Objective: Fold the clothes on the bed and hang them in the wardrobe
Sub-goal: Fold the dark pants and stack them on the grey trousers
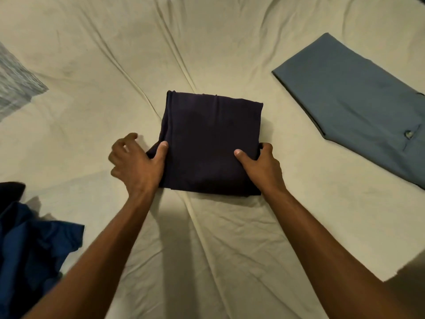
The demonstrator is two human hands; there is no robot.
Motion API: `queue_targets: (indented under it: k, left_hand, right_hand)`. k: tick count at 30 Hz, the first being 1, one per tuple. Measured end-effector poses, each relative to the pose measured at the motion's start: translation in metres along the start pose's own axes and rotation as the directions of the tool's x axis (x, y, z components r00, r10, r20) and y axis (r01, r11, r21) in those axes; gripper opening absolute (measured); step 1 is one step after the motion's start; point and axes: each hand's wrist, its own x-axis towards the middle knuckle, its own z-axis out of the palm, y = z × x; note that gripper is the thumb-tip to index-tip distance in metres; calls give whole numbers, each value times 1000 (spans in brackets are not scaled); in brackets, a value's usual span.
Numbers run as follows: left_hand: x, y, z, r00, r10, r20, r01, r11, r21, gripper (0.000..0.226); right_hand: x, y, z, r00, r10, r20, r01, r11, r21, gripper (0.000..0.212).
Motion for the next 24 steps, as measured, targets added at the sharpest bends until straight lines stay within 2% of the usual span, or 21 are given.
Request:
queue_targets:
  k: [2, 3, 4, 6, 7, 9, 12, 15, 18, 20, 22, 24]
  left_hand:
    - [-26, -9, -5, 972, -230, -38, 217, 952, -217, 66]
    - [-42, -12, -4, 934, -356, 21, 340, 873, -350, 60]
    - [-58, -12, -5, 887, -441, 136, 450, 763, -464, 56]
    - [-83, -7, 1, 803, -449, 391, 593, 544, -594, 55]
    - [-91, -2, 5, 770, -427, 474, 636, 461, -619, 58]
    - [-96, 11, 12, 739, -424, 524, 663, 314, -680, 68]
    - [-98, 19, 18, 727, -476, 495, 622, 152, -768, 76]
    - [-111, 12, 22, 706, -517, 484, 631, 147, -762, 69]
    - [-119, 10, 12, 657, -361, 662, 726, 66, -685, 57]
    - [-117, 3, 0, 636, -305, 709, 760, 84, -645, 50]
    - [-114, -6, -16, 691, -298, 658, 717, 171, -675, 42]
    - [-107, -11, -39, 787, -253, 563, 617, 287, -733, 36]
  right_hand:
    - [-3, -2, 1, 1000, 6, -5, -6, 1000, -26, 65]
    - [-4, -2, 1, 1000, 10, -4, -10, 999, -35, 62]
    - [-5, -3, 2, 1000, 12, 2, -12, 999, -40, 60]
    - [-6, -4, 3, 1000, 23, 16, -23, 999, -38, 58]
    - [-7, -5, 3, 999, 34, 23, -33, 999, -30, 57]
    - [-10, -6, 3, 997, 70, 44, -71, 997, 31, 55]
    - [-26, -5, 9, 987, 140, 79, -153, 970, 190, 55]
    - [-54, 4, 24, 969, 199, 146, -240, 895, 375, 47]
    - [-91, 9, 34, 922, 255, 290, -375, 772, 513, 35]
    - [-113, 10, 39, 895, 280, 346, -435, 715, 547, 34]
    - [-131, 10, 42, 876, 266, 402, -463, 696, 549, 41]
    - [-145, 9, 43, 838, 231, 495, -483, 736, 474, 52]
